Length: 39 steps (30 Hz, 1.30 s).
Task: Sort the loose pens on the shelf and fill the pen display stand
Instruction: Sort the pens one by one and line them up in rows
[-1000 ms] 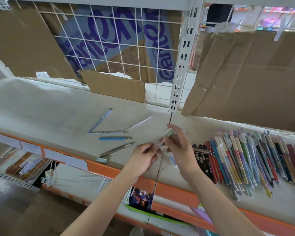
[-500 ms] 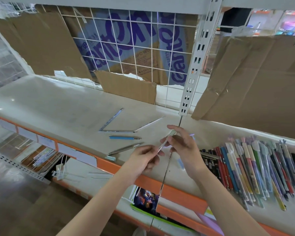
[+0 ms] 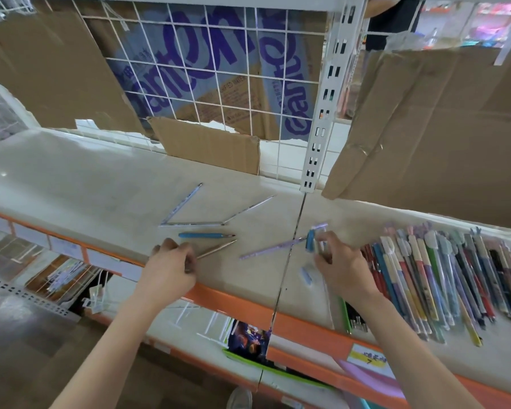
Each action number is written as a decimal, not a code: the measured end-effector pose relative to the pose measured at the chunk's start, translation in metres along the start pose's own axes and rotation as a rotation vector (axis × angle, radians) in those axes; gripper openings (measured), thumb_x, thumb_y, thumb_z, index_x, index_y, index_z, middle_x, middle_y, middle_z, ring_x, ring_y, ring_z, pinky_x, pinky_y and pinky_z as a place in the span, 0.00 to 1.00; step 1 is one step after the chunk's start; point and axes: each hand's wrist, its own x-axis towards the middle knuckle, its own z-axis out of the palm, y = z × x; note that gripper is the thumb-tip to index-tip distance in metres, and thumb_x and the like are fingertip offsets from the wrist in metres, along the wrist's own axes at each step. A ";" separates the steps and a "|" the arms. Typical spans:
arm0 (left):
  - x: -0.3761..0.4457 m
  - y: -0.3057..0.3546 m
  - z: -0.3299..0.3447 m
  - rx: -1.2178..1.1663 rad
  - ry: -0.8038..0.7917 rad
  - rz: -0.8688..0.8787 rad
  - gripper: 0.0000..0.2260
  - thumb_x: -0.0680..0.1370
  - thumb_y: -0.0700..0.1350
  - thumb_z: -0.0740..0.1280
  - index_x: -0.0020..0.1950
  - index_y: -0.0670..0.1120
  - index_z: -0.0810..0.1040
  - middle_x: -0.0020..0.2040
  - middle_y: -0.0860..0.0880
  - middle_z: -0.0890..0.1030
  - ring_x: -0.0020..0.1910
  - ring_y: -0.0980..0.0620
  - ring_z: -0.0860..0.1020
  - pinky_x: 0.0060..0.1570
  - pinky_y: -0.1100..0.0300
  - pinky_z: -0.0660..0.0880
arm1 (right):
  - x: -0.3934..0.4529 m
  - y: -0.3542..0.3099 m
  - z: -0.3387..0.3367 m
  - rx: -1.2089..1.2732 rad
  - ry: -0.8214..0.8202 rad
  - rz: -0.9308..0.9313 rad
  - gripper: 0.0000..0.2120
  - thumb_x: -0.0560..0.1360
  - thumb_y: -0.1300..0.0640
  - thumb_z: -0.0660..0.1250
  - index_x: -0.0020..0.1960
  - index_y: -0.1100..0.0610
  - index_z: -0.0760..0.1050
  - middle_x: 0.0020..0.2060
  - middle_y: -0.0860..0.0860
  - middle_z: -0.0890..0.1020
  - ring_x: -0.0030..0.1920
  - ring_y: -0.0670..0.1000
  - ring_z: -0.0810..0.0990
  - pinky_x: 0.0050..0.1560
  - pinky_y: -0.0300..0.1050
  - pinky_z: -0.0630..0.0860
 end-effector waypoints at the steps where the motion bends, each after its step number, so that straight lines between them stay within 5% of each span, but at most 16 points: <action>1: 0.001 0.001 0.000 -0.005 -0.004 0.006 0.10 0.70 0.37 0.64 0.49 0.45 0.78 0.48 0.45 0.71 0.48 0.41 0.72 0.52 0.56 0.68 | -0.001 -0.002 0.000 -0.075 -0.025 -0.005 0.13 0.77 0.62 0.60 0.61 0.55 0.69 0.34 0.49 0.75 0.33 0.49 0.75 0.32 0.41 0.71; 6: 0.001 0.004 0.003 -0.172 0.044 0.063 0.11 0.70 0.32 0.65 0.48 0.44 0.78 0.50 0.46 0.67 0.49 0.43 0.71 0.53 0.59 0.68 | -0.006 -0.003 -0.002 -0.287 -0.127 0.062 0.15 0.78 0.60 0.55 0.63 0.52 0.67 0.51 0.51 0.71 0.41 0.51 0.72 0.37 0.44 0.69; 10: -0.002 0.016 0.008 -0.361 0.199 0.122 0.09 0.68 0.33 0.71 0.44 0.44 0.77 0.50 0.47 0.67 0.48 0.48 0.70 0.47 0.69 0.63 | -0.008 -0.003 -0.004 -0.380 -0.040 0.099 0.10 0.76 0.61 0.57 0.56 0.54 0.69 0.47 0.49 0.61 0.39 0.51 0.70 0.33 0.43 0.66; 13: 0.004 0.031 0.014 -0.465 0.192 0.187 0.09 0.69 0.38 0.74 0.43 0.46 0.76 0.48 0.49 0.68 0.42 0.53 0.72 0.43 0.76 0.64 | -0.012 -0.009 0.002 -0.206 -0.038 -0.039 0.05 0.75 0.59 0.60 0.51 0.55 0.71 0.45 0.47 0.66 0.40 0.50 0.71 0.36 0.41 0.66; 18: 0.018 0.058 0.033 -0.460 0.140 0.308 0.10 0.68 0.42 0.76 0.42 0.41 0.78 0.45 0.47 0.71 0.41 0.50 0.75 0.47 0.60 0.73 | -0.017 -0.010 0.016 -0.184 -0.115 -0.108 0.05 0.76 0.54 0.61 0.51 0.54 0.69 0.45 0.46 0.67 0.46 0.50 0.75 0.40 0.40 0.69; 22: 0.047 0.057 0.027 -0.585 0.253 0.272 0.05 0.72 0.41 0.73 0.42 0.41 0.79 0.42 0.44 0.77 0.37 0.53 0.76 0.40 0.69 0.71 | -0.010 -0.012 0.018 -0.177 0.002 -0.115 0.10 0.75 0.56 0.63 0.56 0.56 0.73 0.52 0.50 0.72 0.54 0.50 0.72 0.45 0.39 0.66; 26: 0.091 0.058 0.022 -0.469 0.310 0.188 0.02 0.75 0.36 0.66 0.45 0.41 0.78 0.47 0.42 0.78 0.44 0.45 0.77 0.44 0.65 0.68 | 0.001 -0.034 0.030 -0.094 0.008 -0.280 0.10 0.73 0.60 0.66 0.54 0.59 0.77 0.49 0.53 0.77 0.55 0.54 0.73 0.52 0.42 0.69; 31: 0.123 0.075 0.030 -0.215 0.128 0.132 0.14 0.74 0.49 0.69 0.54 0.43 0.76 0.54 0.43 0.75 0.55 0.43 0.72 0.53 0.54 0.70 | 0.016 -0.054 0.054 -0.129 -0.133 -0.377 0.14 0.76 0.55 0.64 0.62 0.54 0.76 0.54 0.54 0.72 0.58 0.52 0.69 0.58 0.45 0.68; 36: 0.114 0.077 0.031 -0.078 0.132 0.197 0.10 0.78 0.47 0.65 0.52 0.41 0.78 0.52 0.42 0.78 0.54 0.42 0.74 0.52 0.52 0.70 | 0.006 -0.044 0.051 -0.019 -0.035 -0.390 0.08 0.74 0.59 0.67 0.50 0.63 0.75 0.46 0.56 0.78 0.49 0.56 0.75 0.48 0.44 0.68; 39: 0.084 0.069 0.025 -0.375 0.201 0.283 0.06 0.78 0.41 0.65 0.48 0.38 0.76 0.44 0.43 0.80 0.45 0.44 0.77 0.43 0.59 0.69 | 0.001 -0.027 0.032 0.278 0.060 -0.192 0.05 0.72 0.62 0.71 0.47 0.60 0.77 0.35 0.50 0.80 0.35 0.44 0.77 0.37 0.35 0.70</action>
